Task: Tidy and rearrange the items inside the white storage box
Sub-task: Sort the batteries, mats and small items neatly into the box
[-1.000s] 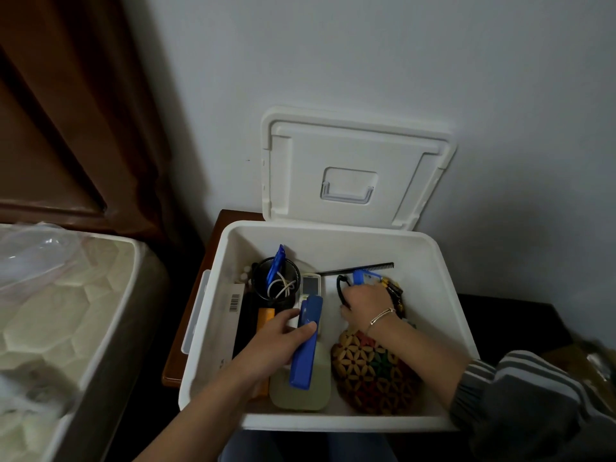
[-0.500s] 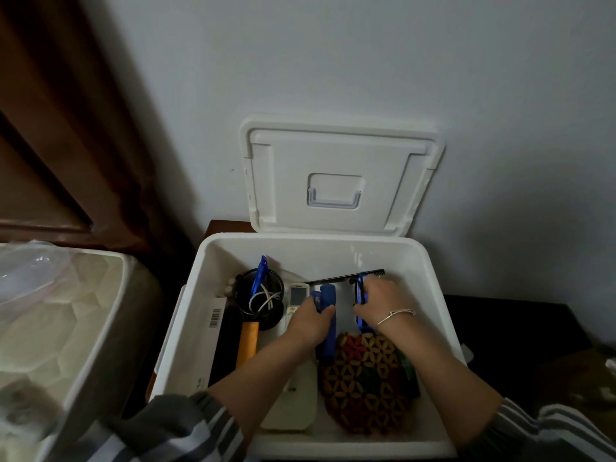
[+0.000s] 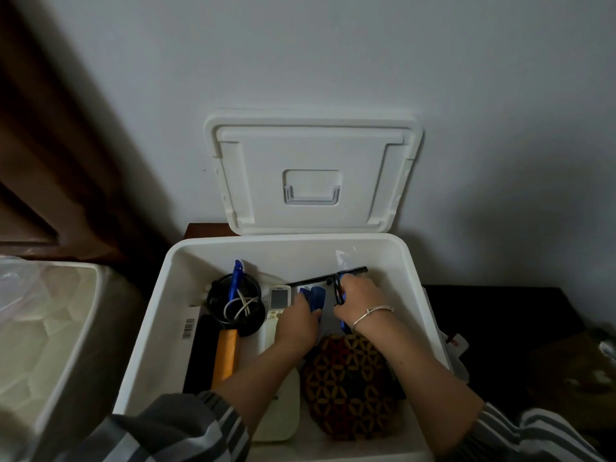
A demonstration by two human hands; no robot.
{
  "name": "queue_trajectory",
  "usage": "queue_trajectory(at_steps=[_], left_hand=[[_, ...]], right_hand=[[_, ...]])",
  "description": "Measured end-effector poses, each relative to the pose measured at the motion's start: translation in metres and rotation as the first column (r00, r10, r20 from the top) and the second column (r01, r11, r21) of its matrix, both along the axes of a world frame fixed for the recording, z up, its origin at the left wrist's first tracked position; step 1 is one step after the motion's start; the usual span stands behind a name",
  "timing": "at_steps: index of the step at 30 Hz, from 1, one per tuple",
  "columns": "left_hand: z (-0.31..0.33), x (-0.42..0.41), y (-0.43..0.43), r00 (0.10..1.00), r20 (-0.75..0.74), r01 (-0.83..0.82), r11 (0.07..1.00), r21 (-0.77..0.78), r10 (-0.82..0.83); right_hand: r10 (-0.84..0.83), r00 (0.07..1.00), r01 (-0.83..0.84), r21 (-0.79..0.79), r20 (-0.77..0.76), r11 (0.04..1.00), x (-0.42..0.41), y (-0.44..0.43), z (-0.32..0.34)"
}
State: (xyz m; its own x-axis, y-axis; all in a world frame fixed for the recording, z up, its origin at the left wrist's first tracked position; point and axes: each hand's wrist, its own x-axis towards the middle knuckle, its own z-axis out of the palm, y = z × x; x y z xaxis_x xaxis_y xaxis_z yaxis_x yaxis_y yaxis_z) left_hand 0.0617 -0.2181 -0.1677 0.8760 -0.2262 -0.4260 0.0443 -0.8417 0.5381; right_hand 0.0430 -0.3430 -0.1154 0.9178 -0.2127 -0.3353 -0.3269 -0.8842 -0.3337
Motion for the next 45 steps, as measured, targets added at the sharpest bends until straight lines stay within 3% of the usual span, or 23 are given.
queue_trajectory(at_steps=[5,9,13,34,45], left_hand=[[0.000,-0.005,-0.004,0.976,0.130,0.150,0.971,0.184,-0.176],[0.003,-0.004,-0.011,0.964,0.121,0.183,0.919,0.350,-0.238],[0.006,-0.002,-0.013,0.965,0.115,0.174,0.905,0.389,-0.235],[0.005,0.009,0.011,0.984,0.128,0.068,0.917,0.394,-0.128],[0.007,0.008,0.018,0.977,0.170,0.060,0.932,0.358,-0.128]], right_hand=[[0.009,1.000,-0.009,0.021,0.005,1.000,0.000,0.002,0.003],[0.000,1.000,0.000,0.030,0.015,1.000,0.000,0.003,0.004],[-0.014,1.000,0.014,0.048,0.001,0.999,0.000,0.002,0.004],[-0.080,0.996,0.084,0.101,-0.044,0.991,0.000,0.001,0.009],[0.146,0.987,-0.137,0.135,-0.059,0.981,-0.001,0.001,0.004]])
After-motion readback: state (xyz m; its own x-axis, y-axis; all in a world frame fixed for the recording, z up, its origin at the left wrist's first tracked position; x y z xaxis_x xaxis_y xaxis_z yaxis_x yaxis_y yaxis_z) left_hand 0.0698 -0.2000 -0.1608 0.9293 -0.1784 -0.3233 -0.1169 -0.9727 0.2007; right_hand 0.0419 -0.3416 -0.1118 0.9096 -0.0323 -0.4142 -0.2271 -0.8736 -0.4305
